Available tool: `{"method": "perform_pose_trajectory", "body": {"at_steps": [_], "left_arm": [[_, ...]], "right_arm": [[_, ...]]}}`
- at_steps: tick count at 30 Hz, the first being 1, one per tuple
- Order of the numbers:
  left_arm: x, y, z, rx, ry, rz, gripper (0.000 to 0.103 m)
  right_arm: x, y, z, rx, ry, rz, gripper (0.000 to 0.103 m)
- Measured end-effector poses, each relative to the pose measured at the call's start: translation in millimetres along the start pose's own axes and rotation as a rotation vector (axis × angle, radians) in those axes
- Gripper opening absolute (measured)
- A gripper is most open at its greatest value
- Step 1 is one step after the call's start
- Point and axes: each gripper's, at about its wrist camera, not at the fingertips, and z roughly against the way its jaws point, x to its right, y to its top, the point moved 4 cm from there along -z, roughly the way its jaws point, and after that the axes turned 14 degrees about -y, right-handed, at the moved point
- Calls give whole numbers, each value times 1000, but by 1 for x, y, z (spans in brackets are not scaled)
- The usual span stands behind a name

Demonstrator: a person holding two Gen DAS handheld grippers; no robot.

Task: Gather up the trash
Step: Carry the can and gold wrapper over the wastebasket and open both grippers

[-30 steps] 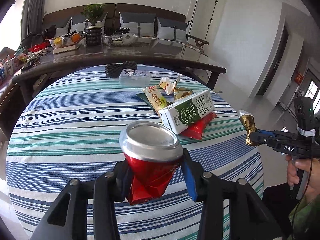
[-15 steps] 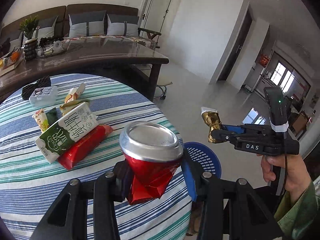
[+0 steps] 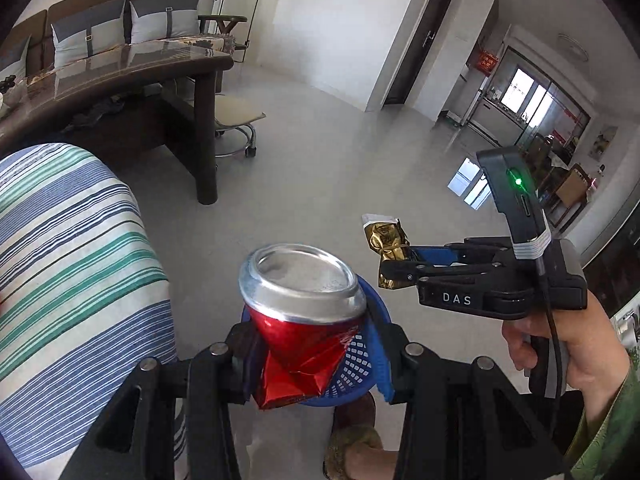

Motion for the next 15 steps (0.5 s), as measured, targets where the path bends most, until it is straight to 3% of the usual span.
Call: {"method": "perform_pose_trajectory", "body": {"at_steps": [6, 15], "left_arm": [[-6, -5, -50, -61, -4, 10, 45], [-9, -8, -87, -104, 2, -8, 45]], "right_arm": [[27, -1, -16, -35, 33, -64, 39], [32, 0, -25, -54, 56, -86, 41]]}}
